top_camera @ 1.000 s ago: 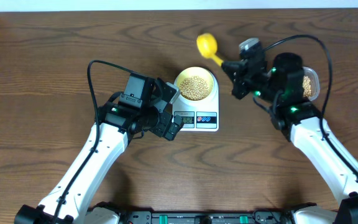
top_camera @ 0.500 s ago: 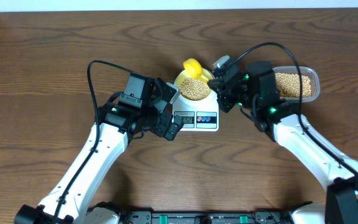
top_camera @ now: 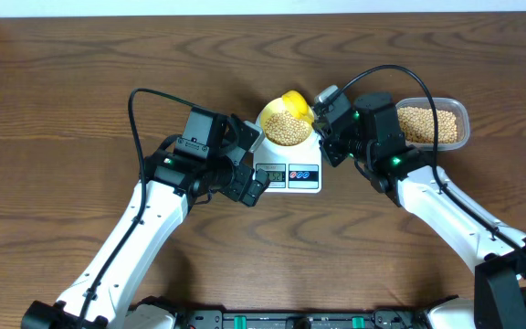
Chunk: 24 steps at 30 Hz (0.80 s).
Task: Scoop item into bowl and weigh 50g on scale
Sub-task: 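Carry the filled scoop left over the yellow bowl, then tip the scoop over the yellow bowl to pour soybeans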
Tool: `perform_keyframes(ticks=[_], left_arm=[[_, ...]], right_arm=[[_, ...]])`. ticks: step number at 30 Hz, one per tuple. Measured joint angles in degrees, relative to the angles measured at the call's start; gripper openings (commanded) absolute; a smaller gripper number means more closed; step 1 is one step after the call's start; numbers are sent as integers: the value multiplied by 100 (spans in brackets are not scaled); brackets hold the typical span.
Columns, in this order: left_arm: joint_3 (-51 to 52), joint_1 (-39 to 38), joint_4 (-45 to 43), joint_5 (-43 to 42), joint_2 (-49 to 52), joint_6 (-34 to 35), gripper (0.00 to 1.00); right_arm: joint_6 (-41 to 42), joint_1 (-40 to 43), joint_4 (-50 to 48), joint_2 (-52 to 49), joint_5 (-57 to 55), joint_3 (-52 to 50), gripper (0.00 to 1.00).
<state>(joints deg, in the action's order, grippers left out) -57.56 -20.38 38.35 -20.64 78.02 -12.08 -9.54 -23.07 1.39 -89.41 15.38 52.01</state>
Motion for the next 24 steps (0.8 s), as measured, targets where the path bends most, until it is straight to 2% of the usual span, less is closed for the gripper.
perform_keyframes(ticks=[14, 24], left_arm=[[0, 0, 0, 0, 0, 0, 98], [0, 0, 0, 0, 0, 0, 98]], right_arm=[[-4, 0, 92, -2, 203, 0, 1], [-382, 0, 251, -22, 223, 0, 1]])
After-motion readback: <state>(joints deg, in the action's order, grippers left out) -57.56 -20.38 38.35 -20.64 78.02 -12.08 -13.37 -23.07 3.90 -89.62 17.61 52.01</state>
